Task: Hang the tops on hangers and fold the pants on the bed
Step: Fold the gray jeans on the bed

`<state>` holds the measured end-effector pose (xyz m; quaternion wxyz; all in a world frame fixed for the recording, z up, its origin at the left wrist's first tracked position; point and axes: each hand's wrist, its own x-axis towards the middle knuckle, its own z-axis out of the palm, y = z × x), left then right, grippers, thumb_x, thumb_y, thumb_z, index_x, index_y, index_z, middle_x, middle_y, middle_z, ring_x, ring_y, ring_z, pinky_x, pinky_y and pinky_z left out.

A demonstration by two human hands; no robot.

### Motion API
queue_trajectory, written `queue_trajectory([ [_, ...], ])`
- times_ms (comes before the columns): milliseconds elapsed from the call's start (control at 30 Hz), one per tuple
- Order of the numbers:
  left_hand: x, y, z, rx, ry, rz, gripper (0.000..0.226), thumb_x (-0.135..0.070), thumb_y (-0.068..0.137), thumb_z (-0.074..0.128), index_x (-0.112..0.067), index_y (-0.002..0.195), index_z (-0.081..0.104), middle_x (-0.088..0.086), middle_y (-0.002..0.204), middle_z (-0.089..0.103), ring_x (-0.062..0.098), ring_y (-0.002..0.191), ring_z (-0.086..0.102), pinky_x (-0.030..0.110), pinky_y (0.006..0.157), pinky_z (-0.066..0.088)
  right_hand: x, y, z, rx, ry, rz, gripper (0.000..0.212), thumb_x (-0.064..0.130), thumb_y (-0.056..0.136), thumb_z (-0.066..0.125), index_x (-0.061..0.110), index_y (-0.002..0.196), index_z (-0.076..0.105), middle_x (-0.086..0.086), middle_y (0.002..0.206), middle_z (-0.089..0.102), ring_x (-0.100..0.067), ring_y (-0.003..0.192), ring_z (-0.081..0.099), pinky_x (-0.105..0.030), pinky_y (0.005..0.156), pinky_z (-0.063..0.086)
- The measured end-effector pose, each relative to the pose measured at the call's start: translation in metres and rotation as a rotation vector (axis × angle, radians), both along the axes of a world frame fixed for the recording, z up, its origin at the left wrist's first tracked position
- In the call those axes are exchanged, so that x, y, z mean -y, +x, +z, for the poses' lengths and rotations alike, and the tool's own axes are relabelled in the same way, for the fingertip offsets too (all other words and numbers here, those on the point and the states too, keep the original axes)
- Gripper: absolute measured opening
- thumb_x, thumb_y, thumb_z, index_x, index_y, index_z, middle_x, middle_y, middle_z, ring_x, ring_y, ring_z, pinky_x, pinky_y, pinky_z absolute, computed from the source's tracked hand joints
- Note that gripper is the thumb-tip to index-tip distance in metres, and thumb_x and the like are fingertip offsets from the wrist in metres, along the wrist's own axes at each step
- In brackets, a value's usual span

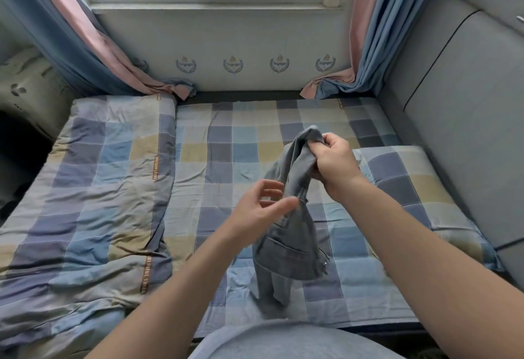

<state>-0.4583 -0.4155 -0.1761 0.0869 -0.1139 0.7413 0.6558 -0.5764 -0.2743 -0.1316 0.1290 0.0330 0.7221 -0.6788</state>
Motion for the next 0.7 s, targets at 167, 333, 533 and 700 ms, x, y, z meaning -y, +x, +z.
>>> queue_trajectory([
  [167, -0.006, 0.000, -0.014, -0.019, -0.128, -0.019, 0.080, -0.034, 0.069, 0.088, -0.030, 0.136, 0.043, -0.009, 0.115, 0.065, 0.009, 0.102, 0.068, 0.033, 0.082, 0.060, -0.001, -0.008, 0.016, 0.129, -0.221, -0.122, 0.008, 0.012, 0.104, 0.050, 0.008, 0.099, 0.056, -0.016, 0.098, 0.062, -0.027, 0.088, 0.066, -0.034, 0.059, 0.059],
  [333, 0.018, -0.011, -0.012, -0.057, -0.223, 0.266, 0.010, -0.011, 0.092, 0.067, -0.016, 0.084, 0.063, 0.000, 0.074, 0.065, 0.020, 0.072, 0.062, 0.037, 0.061, 0.051, -0.014, -0.008, 0.014, 0.215, -0.396, -0.199, 0.014, 0.003, 0.103, 0.047, 0.002, 0.117, 0.049, -0.024, 0.106, 0.065, -0.031, 0.087, 0.070, -0.042, 0.067, 0.061],
  [533, 0.033, -0.034, 0.023, 0.002, 0.133, 0.453, 0.005, -0.007, 0.097, 0.061, -0.007, 0.094, 0.066, 0.013, 0.086, 0.070, 0.025, 0.075, 0.069, 0.037, 0.064, 0.058, -0.028, 0.027, -0.019, -0.036, 0.025, 0.286, 0.047, 0.037, 0.084, 0.074, 0.032, 0.124, 0.049, 0.003, 0.132, 0.060, -0.014, 0.118, 0.061, -0.039, 0.094, 0.056],
  [700, 0.034, -0.041, 0.051, 0.011, 0.256, 0.303, 0.011, -0.007, 0.099, 0.059, -0.001, 0.092, 0.065, 0.007, 0.067, 0.067, 0.016, 0.056, 0.067, 0.024, 0.049, 0.052, -0.013, 0.056, -0.048, -0.174, 0.210, 0.614, 0.085, 0.059, 0.068, 0.080, 0.056, 0.139, 0.032, 0.025, 0.140, 0.045, 0.007, 0.127, 0.044, -0.021, 0.095, 0.046],
])
